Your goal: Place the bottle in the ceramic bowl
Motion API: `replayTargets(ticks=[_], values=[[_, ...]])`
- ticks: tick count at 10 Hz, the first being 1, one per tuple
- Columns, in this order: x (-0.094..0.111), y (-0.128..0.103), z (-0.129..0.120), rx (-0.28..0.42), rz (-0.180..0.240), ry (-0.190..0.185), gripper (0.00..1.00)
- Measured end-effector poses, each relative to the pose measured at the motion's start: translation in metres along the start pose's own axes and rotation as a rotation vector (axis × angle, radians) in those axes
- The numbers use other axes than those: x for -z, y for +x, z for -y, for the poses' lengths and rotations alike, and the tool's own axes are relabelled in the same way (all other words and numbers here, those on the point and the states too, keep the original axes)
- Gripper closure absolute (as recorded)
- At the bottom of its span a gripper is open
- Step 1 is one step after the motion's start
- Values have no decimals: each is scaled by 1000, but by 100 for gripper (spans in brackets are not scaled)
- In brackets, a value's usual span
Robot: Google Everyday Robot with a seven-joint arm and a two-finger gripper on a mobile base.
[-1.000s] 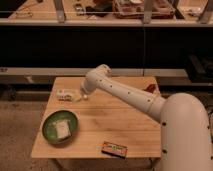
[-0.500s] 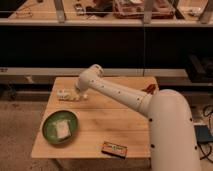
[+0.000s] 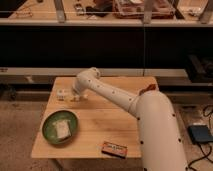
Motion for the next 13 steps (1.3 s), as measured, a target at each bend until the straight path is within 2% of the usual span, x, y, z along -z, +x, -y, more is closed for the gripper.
replayTargets(ticks=[3, 4, 7, 8, 9, 11, 13], values=[[-26, -7, -6, 23, 35, 31, 23], [-31, -9, -6, 13, 35, 56, 30], [-28, 0, 10, 5, -14, 181, 59], [-22, 3, 11, 7, -27, 203, 67], [-6, 6, 8, 10, -52, 231, 81], [22, 9, 0, 6, -74, 247, 97], [64, 7, -3, -2, -78, 274, 100]])
